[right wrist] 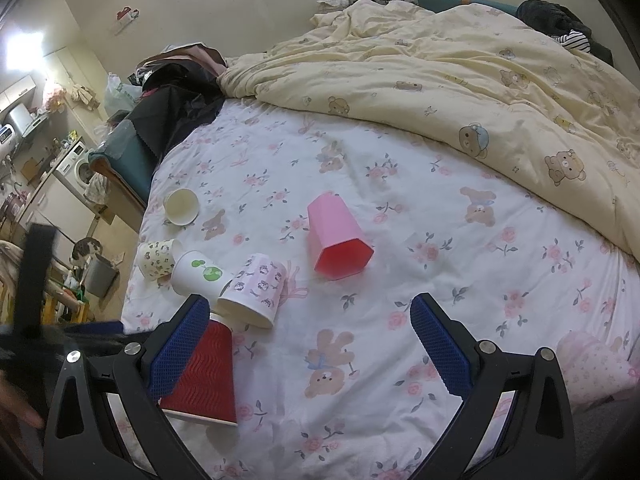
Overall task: Flip cup upside down
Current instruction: 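Lower the red cup toward the bed and open the left gripper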
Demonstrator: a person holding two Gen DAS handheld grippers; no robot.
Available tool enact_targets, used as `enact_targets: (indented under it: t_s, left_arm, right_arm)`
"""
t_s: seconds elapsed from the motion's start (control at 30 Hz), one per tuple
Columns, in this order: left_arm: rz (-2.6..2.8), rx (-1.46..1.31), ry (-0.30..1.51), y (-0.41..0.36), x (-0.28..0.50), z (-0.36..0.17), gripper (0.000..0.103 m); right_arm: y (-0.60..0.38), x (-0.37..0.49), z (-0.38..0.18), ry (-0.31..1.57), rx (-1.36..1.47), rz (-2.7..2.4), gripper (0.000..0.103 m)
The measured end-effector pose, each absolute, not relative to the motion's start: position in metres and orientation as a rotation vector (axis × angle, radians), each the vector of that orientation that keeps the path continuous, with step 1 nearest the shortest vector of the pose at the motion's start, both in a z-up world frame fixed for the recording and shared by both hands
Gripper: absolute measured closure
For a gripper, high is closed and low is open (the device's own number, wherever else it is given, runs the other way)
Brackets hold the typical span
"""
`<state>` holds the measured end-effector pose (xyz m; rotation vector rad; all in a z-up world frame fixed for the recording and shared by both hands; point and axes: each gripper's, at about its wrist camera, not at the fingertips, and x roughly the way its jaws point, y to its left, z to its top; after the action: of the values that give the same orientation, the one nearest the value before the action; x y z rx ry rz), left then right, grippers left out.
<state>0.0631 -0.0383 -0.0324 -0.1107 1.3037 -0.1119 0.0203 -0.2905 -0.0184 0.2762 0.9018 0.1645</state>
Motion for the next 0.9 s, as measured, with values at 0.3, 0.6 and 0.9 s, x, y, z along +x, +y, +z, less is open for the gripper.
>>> enact_targets:
  t_s: [0.3, 0.6, 0.9]
  left_arm:
    - [-0.142, -0.137, 1.109, -0.007, 0.042, 0.010, 0.001]
    - [-0.023, -0.182, 1.043, 0.036, 0.029, -0.012, 0.001]
    - [-0.002, -0.251, 1.021, 0.058, 0.029, -0.017, 0.001]
  right_arm:
    - [-0.283, 0.022, -0.022, 0.919, 0.256, 0.167, 0.001]
    - [-0.270, 0.026, -0.030, 0.951, 0.205, 0.184, 0.001]
    - [-0.255, 0.033, -0.038, 0.994, 0.188, 0.220, 0.001]
